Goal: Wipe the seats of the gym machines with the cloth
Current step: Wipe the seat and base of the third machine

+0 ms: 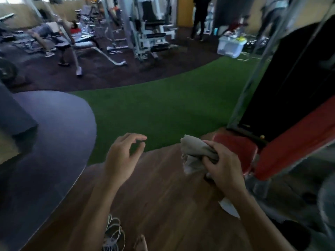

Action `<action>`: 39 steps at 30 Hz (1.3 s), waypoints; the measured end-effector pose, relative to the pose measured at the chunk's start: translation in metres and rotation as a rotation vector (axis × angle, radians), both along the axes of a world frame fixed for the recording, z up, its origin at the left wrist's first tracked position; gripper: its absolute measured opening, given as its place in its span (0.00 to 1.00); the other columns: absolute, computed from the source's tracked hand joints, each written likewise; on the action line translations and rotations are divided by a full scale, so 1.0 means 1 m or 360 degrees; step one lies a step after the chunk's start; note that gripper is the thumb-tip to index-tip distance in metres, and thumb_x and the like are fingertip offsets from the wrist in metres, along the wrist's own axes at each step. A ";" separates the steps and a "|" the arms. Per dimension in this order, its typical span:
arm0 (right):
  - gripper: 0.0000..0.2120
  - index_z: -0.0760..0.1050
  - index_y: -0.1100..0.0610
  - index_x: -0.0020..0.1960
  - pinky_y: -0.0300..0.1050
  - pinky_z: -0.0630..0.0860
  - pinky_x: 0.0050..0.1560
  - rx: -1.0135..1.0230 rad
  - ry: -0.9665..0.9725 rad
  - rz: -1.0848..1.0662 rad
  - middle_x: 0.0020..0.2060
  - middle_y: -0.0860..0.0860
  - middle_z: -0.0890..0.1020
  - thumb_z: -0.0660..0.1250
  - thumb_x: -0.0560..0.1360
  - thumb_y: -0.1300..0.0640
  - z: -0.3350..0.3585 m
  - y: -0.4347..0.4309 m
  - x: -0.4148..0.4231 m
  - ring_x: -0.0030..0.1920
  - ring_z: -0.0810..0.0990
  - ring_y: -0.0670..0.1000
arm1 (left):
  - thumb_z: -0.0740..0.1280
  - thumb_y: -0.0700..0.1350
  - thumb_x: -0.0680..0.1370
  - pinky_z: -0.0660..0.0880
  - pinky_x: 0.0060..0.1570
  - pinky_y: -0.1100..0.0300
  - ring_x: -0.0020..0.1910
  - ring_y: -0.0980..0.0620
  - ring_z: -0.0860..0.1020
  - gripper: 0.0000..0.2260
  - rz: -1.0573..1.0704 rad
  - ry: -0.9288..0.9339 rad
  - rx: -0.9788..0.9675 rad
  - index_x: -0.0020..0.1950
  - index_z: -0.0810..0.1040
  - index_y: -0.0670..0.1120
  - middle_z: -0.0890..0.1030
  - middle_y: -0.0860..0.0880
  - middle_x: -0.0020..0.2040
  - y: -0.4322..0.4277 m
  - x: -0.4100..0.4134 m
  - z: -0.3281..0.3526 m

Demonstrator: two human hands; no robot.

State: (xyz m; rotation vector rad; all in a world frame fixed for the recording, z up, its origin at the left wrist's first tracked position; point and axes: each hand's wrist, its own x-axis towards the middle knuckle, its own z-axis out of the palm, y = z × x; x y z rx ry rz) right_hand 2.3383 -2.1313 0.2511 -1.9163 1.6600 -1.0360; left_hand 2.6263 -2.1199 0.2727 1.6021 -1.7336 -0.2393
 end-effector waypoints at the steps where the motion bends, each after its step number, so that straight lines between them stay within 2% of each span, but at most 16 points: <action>1: 0.21 0.78 0.49 0.65 0.40 0.78 0.52 -0.0009 -0.0004 -0.0113 0.52 0.41 0.82 0.72 0.73 0.59 0.000 -0.014 0.001 0.50 0.79 0.40 | 0.67 0.45 0.79 0.77 0.52 0.54 0.52 0.55 0.79 0.08 -0.0085 -0.0008 0.0023 0.57 0.82 0.50 0.82 0.57 0.52 -0.030 0.003 0.000; 3: 0.21 0.78 0.48 0.64 0.46 0.79 0.54 -0.0016 0.0002 -0.0309 0.53 0.41 0.82 0.72 0.72 0.60 0.000 -0.037 0.003 0.51 0.80 0.42 | 0.67 0.45 0.79 0.77 0.52 0.54 0.53 0.56 0.78 0.07 -0.0253 0.0004 0.0041 0.56 0.82 0.52 0.81 0.59 0.52 -0.088 0.007 0.003; 9: 0.21 0.77 0.45 0.63 0.42 0.78 0.52 0.0079 0.0013 -0.0735 0.51 0.36 0.80 0.70 0.72 0.58 -0.010 -0.086 0.004 0.52 0.79 0.39 | 0.67 0.46 0.79 0.77 0.54 0.50 0.52 0.56 0.79 0.07 -0.0761 -0.0008 0.0086 0.55 0.82 0.54 0.81 0.61 0.52 -0.235 -0.022 0.000; 14: 0.21 0.77 0.43 0.62 0.45 0.79 0.53 0.0129 -0.0028 -0.1055 0.51 0.35 0.81 0.70 0.72 0.58 -0.030 -0.121 -0.017 0.52 0.79 0.40 | 0.64 0.52 0.78 0.77 0.54 0.50 0.53 0.56 0.79 0.09 -0.1129 -0.0021 0.0163 0.54 0.81 0.56 0.81 0.61 0.52 -0.327 -0.080 -0.016; 20: 0.19 0.78 0.47 0.62 0.47 0.79 0.50 0.0100 -0.0001 -0.1310 0.50 0.40 0.82 0.70 0.73 0.60 -0.054 -0.194 -0.077 0.51 0.80 0.42 | 0.66 0.49 0.81 0.76 0.58 0.55 0.57 0.60 0.77 0.07 -0.1302 -0.0101 0.0279 0.57 0.81 0.55 0.81 0.62 0.54 -0.430 -0.148 -0.057; 23: 0.18 0.77 0.49 0.63 0.48 0.79 0.52 0.0096 0.0007 -0.1409 0.53 0.42 0.82 0.70 0.74 0.59 -0.067 -0.231 -0.106 0.52 0.80 0.44 | 0.67 0.47 0.80 0.76 0.58 0.57 0.57 0.61 0.77 0.08 -0.1400 -0.0110 0.0370 0.58 0.81 0.53 0.81 0.62 0.55 -0.473 -0.177 -0.086; 27: 0.14 0.75 0.51 0.60 0.47 0.78 0.46 0.0120 -0.0031 -0.1548 0.47 0.42 0.82 0.68 0.75 0.59 -0.091 -0.265 -0.131 0.47 0.80 0.44 | 0.68 0.45 0.79 0.76 0.57 0.55 0.57 0.57 0.77 0.09 -0.1490 -0.0241 0.0501 0.57 0.81 0.55 0.81 0.59 0.55 -0.519 -0.215 -0.130; 31: 0.15 0.72 0.49 0.57 0.44 0.77 0.45 0.0228 -0.0137 -0.1585 0.46 0.42 0.80 0.67 0.74 0.63 -0.140 -0.287 -0.145 0.47 0.79 0.44 | 0.66 0.45 0.78 0.72 0.50 0.55 0.52 0.51 0.78 0.09 -0.1586 -0.0270 0.0588 0.56 0.82 0.50 0.79 0.56 0.50 -0.555 -0.255 -0.191; 34: 0.15 0.73 0.50 0.56 0.45 0.77 0.46 0.0337 -0.0209 -0.1593 0.46 0.44 0.81 0.67 0.73 0.66 -0.194 -0.304 -0.148 0.48 0.79 0.45 | 0.68 0.42 0.78 0.76 0.55 0.48 0.54 0.46 0.79 0.11 -0.1629 -0.0331 0.0704 0.58 0.81 0.51 0.81 0.51 0.55 -0.576 -0.279 -0.256; 37: 0.16 0.74 0.51 0.54 0.43 0.76 0.48 0.0460 -0.0260 -0.1563 0.45 0.45 0.80 0.65 0.72 0.67 -0.259 -0.330 -0.148 0.47 0.79 0.44 | 0.59 0.54 0.77 0.74 0.61 0.43 0.61 0.46 0.77 0.17 -0.1609 -0.0426 0.0924 0.63 0.78 0.55 0.79 0.52 0.62 -0.586 -0.300 -0.317; 39: 0.17 0.75 0.50 0.55 0.40 0.75 0.52 0.0488 -0.0158 -0.1558 0.49 0.45 0.80 0.65 0.71 0.67 -0.301 -0.350 -0.149 0.50 0.79 0.46 | 0.57 0.53 0.80 0.70 0.66 0.41 0.67 0.46 0.73 0.18 -0.1595 -0.0510 0.0996 0.67 0.76 0.55 0.77 0.52 0.66 -0.588 -0.314 -0.352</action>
